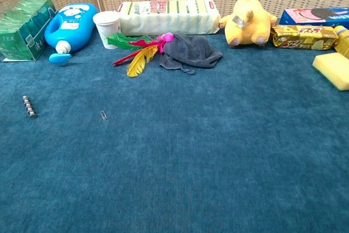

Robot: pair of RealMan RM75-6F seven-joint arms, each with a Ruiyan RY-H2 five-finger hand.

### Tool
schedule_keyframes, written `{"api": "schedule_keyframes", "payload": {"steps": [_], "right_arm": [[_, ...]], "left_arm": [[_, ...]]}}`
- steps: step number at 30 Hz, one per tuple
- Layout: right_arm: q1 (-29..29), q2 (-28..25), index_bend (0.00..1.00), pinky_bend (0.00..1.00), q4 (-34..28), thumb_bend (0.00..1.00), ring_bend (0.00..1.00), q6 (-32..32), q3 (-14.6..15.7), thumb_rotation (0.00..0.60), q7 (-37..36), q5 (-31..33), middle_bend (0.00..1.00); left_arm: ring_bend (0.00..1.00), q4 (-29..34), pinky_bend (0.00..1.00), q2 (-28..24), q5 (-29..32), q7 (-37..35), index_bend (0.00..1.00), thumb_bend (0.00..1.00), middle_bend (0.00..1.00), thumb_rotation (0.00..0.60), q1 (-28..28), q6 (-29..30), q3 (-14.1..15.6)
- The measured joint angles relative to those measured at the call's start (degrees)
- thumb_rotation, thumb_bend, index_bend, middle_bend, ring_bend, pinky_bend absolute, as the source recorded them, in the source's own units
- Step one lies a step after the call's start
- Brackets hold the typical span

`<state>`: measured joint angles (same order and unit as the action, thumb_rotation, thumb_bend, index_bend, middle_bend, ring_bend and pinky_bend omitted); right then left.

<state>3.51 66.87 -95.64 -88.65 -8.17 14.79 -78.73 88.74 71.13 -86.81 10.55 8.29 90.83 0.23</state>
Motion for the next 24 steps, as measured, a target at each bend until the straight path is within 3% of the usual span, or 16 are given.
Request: {"api": "schedule_keyframes", "payload": {"steps": [3,7,13,24], "right_arm": [[-0.02,-0.23,0.0,0.0,-0.37,0.0,0.0,0.48,0.01,0.6,0.2,0.51,0.0],[0.14,-0.49,0.0,0.0,-0.93,0.0,0.0,1.23,0.06,0.6,0.16,0.96,0.0],[0.07,-1.01,0.0,0.0,-1.35,0.0,0.0,1.2,0.0,0.6,-0.82,0.87,0.0],[0.0,-2.12,0.0,0.0,-1.95,0.0,0.0,1.73,-0.2,0.6,-2.84,1.35,0.0]], "left_arm": [[0.0,-0.07,0.0,0.01,-0.12,-0.12,0.03,0.18,0.0,0.6,-0.08,-0.22,-0.15],[0.0,-0.62,0.0,-0.05,-0.13,0.04,0.04,0.28,0.0,0.6,0.14,-1.66,-0.09],[0.0,-3.75,0.0,0.72,-1.36,-1.01,0.08,0.3,0.0,0.6,2.16,-5.62,0.11],[0.0,-15.61,0.0,5.69,-2.57,-3.08,0.31,0.39,0.0,0.6,11.28,-19.1,-1.02]]}}
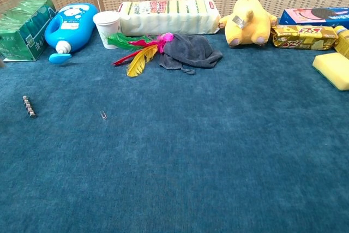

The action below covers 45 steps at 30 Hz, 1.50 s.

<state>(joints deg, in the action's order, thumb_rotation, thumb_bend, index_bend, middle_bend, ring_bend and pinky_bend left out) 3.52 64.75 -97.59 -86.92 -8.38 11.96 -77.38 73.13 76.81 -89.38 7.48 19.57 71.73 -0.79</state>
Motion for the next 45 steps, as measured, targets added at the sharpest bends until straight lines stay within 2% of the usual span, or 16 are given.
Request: {"api": "schedule_keyframes", "payload": {"steps": [4,12,26,31,37,45], "right_arm": [[0.04,-0.16,0.0,0.0,-0.16,0.0,0.0,0.27,0.01,0.6,-0.23,0.15,0.0],[0.15,-0.25,0.0,0.0,-0.54,0.0,0.0,0.77,0.21,0.6,-0.25,0.35,0.0],[0.41,-0.47,0.0,0.0,-0.6,0.0,0.0,1.68,-0.01,0.6,-0.92,1.55,0.0],[0.44,-0.5,0.0,0.0,-0.61,0.0,0.0,1.75,-0.02,0.6,-1.04,1.67,0.0],[0.38,-0.62,0.0,0.0,-0.77,0.0,0.0,1.67,0.12,0.6,-1.22,1.49,0.0],[0.43,-0.73,0.0,0.0,-0.75,0.0,0.0,1.85,0.13,0.6,-1.42,1.7,0.0]], "left_arm": [[0.0,-3.47,0.0,1.77,0.55,0.62,0.36,0.43,0.0,0.6,3.33,-4.47,-0.89],[0.0,-10.36,0.0,4.62,-0.75,1.49,0.41,0.56,0.0,0.6,7.27,-7.96,-0.78],[0.0,-27.72,0.0,10.77,-8.16,-5.0,0.42,0.58,0.0,0.6,10.31,-5.98,4.15],[0.0,-30.25,0.0,12.13,-9.1,-5.58,0.42,0.58,0.0,0.6,10.79,-5.33,5.19],[0.0,-32.09,0.0,13.67,-8.21,-4.56,0.41,0.58,0.0,0.6,11.2,-5.87,4.99],[0.0,-31.91,0.0,13.76,-7.13,-2.8,0.41,0.58,0.0,0.6,11.68,-7.59,5.17]]}}
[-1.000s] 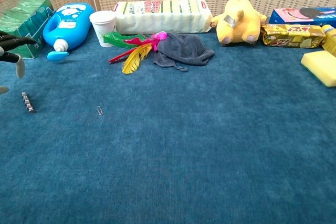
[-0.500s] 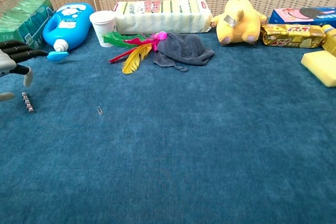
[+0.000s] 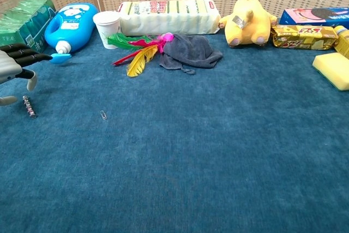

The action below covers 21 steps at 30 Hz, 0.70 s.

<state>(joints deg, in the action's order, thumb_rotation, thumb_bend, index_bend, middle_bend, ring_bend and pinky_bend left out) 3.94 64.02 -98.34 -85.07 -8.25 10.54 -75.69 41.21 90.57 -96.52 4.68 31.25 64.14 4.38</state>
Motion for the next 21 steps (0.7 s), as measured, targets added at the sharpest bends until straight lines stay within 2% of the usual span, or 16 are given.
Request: {"api": "schedule_keyframes", "payload": {"steps": [21], "right_arm": [[-0.06,-0.47,0.0,0.0,-0.37,0.0,0.0,0.05,0.15,0.6,-0.81,-0.14,0.0]], "left_arm": [[0.0,1.42,0.0,0.72,1.04,2.3,0.42,0.63,0.0,0.6,-0.16,-0.57,0.87]]}}
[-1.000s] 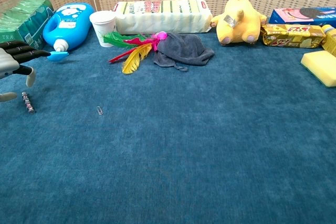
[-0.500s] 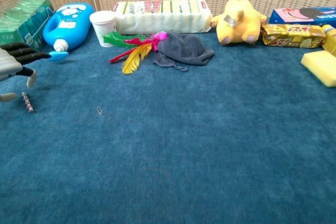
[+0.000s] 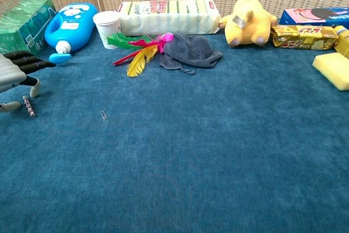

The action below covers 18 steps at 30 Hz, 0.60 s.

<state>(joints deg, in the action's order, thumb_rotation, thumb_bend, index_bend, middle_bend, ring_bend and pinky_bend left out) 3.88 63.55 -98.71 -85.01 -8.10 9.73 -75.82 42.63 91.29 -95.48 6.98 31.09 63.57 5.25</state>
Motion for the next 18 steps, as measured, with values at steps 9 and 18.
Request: {"api": "schedule_keyframes", "payload": {"steps": [9,18], "right_arm": [[-0.03,-0.23,0.0,0.0,-0.23,0.0,0.0,0.05,0.12,0.6,-0.28,-0.16,0.0],[-0.1,-0.53,0.0,0.0,-0.34,0.0,0.0,-0.01,0.26,0.6,-0.68,-0.52,0.0]], "left_arm": [[0.0,0.16,0.0,0.34,0.46,1.68,0.49,0.66,0.0,0.6,0.17,-0.07,-0.28],[0.0,0.1,0.0,0.96,1.11,4.28,0.51,0.66,0.0,0.6,0.4,-0.54,-0.65]]}}
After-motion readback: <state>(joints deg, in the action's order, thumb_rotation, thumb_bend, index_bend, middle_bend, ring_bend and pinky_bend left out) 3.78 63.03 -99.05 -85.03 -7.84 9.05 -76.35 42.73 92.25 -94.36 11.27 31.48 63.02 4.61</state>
